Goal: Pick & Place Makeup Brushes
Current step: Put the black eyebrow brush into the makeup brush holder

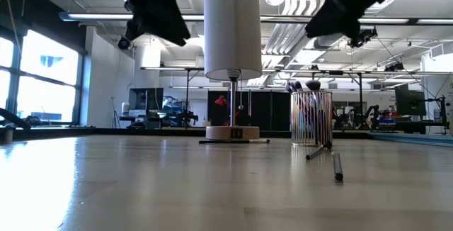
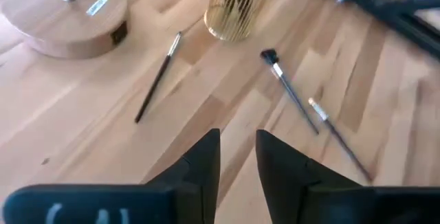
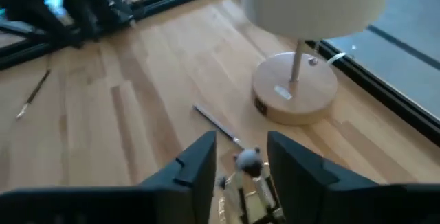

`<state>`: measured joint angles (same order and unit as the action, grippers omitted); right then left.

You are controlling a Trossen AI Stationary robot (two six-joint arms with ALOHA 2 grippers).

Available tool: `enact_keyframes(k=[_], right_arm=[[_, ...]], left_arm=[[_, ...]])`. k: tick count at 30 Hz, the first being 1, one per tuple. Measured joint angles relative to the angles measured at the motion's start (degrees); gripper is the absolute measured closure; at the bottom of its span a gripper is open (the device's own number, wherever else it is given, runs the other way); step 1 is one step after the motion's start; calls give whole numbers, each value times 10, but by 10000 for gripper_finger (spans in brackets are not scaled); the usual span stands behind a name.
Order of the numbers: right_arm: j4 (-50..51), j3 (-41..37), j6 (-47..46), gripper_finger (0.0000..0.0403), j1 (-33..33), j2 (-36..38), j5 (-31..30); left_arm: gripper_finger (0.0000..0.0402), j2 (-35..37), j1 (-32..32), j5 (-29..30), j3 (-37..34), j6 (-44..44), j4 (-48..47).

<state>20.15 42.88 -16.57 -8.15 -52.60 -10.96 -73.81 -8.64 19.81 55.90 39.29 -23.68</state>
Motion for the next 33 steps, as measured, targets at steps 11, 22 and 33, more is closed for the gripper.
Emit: enact_keyframes(k=[11,22,33], right_arm=[[107,154,-159,390,156,-136,-122],[307,309,-488,400,249,-345,-152],[358,302,-850,401,276,-473,-73]], left_arm=[[392,48,0,-76,-5,-198,-92],[400,276,1,-103,-128,-270,-23],[401,367,0,-170,-191,-240,-38]])
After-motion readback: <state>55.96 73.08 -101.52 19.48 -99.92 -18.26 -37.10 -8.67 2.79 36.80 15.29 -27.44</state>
